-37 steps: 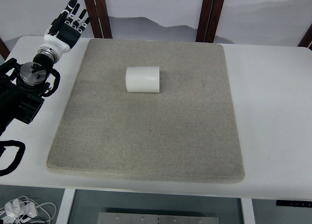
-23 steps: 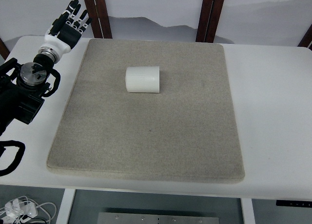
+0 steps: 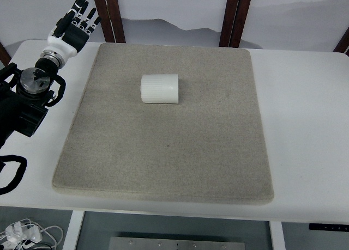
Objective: Flip white cup upright
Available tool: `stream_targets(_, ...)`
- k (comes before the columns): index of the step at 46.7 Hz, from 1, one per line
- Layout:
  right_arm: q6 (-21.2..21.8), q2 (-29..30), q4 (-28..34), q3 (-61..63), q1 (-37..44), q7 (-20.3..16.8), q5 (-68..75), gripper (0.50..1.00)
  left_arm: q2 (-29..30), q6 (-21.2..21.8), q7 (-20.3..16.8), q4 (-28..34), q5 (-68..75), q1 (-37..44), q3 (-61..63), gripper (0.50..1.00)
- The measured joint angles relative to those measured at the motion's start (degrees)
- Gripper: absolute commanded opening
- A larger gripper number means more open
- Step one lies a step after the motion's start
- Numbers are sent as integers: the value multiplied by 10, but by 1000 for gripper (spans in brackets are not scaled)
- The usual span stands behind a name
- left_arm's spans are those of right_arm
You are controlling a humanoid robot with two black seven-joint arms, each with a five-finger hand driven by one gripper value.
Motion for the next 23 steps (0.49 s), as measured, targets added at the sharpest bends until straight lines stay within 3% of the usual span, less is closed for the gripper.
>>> stream_targets(23, 0, 0, 0, 0, 0, 0, 0, 952, -2, -33, -5, -14, 132, -5, 0, 999)
